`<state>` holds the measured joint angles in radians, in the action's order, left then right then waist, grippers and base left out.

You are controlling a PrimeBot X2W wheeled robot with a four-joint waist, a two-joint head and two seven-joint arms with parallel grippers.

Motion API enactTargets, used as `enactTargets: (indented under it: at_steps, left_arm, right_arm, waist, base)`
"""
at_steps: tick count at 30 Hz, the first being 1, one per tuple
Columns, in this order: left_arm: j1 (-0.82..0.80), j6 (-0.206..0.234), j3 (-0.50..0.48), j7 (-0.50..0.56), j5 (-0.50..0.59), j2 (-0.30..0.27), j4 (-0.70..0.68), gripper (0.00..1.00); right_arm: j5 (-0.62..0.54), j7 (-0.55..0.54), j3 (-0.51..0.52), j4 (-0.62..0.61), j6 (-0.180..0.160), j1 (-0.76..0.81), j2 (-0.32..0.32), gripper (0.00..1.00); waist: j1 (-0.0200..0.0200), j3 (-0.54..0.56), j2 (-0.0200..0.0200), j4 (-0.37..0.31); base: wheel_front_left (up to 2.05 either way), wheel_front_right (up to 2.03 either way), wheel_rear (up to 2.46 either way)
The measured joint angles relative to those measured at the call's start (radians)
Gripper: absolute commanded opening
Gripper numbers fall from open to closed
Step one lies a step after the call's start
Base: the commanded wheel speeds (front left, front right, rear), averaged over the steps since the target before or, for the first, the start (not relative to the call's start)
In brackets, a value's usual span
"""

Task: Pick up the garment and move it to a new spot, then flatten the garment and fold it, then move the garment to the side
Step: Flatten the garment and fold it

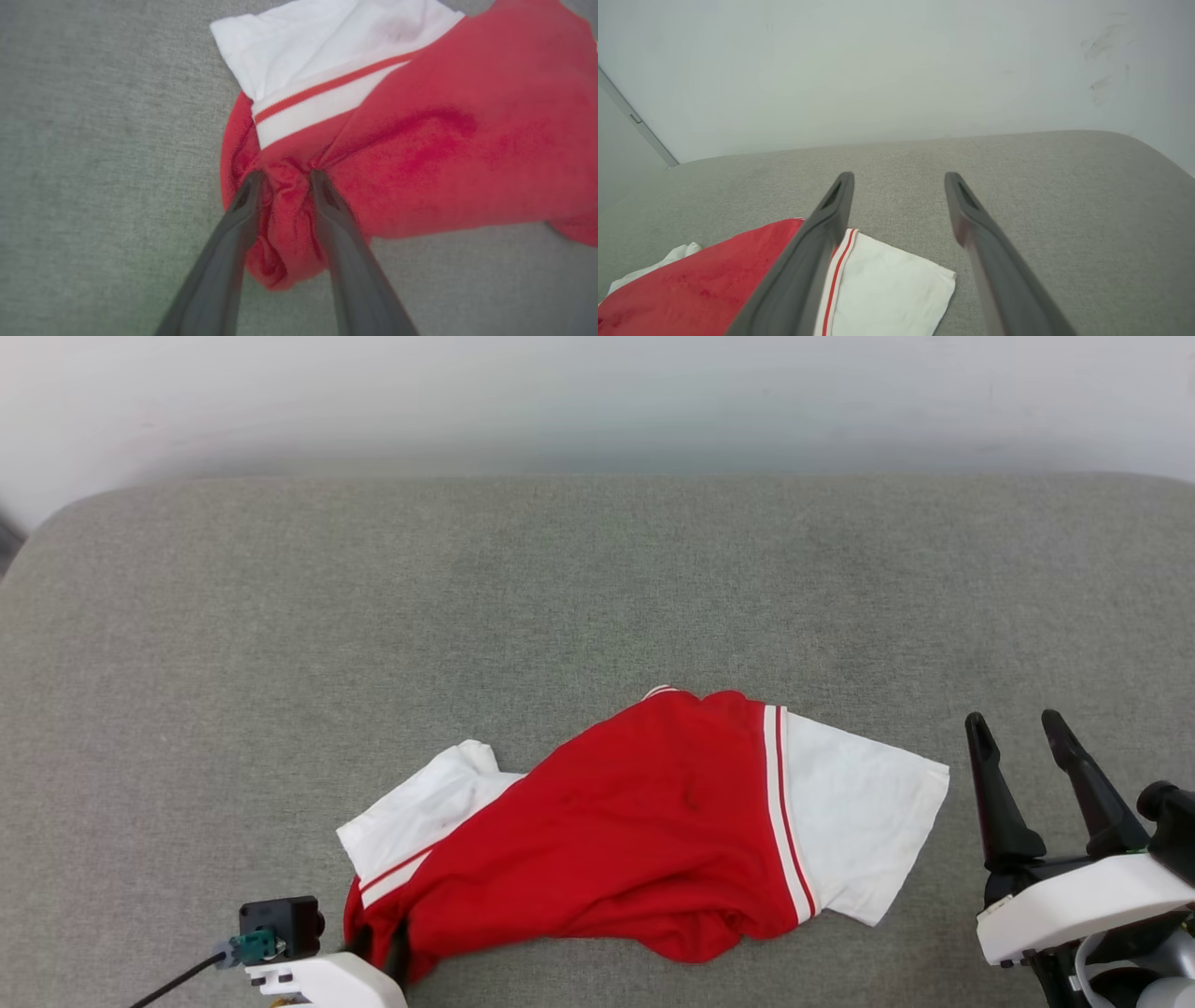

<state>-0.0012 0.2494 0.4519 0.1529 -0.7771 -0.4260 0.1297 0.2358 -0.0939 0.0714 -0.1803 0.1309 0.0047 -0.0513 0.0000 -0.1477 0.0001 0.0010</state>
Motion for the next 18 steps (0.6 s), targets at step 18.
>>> enactTargets:
  at_steps: [18]
  left_arm:
    - [-0.291, -0.121, 0.008, -0.021, 0.103, -0.099, -0.079, 1.00]
  right_arm:
    - [0.005, -0.007, -0.013, -0.028, 0.000, -0.003, 0.000, 1.00]
  waist:
    - [0.0000, -0.008, 0.0000, -0.016]
  base:
    - [0.00, 0.00, 0.00]
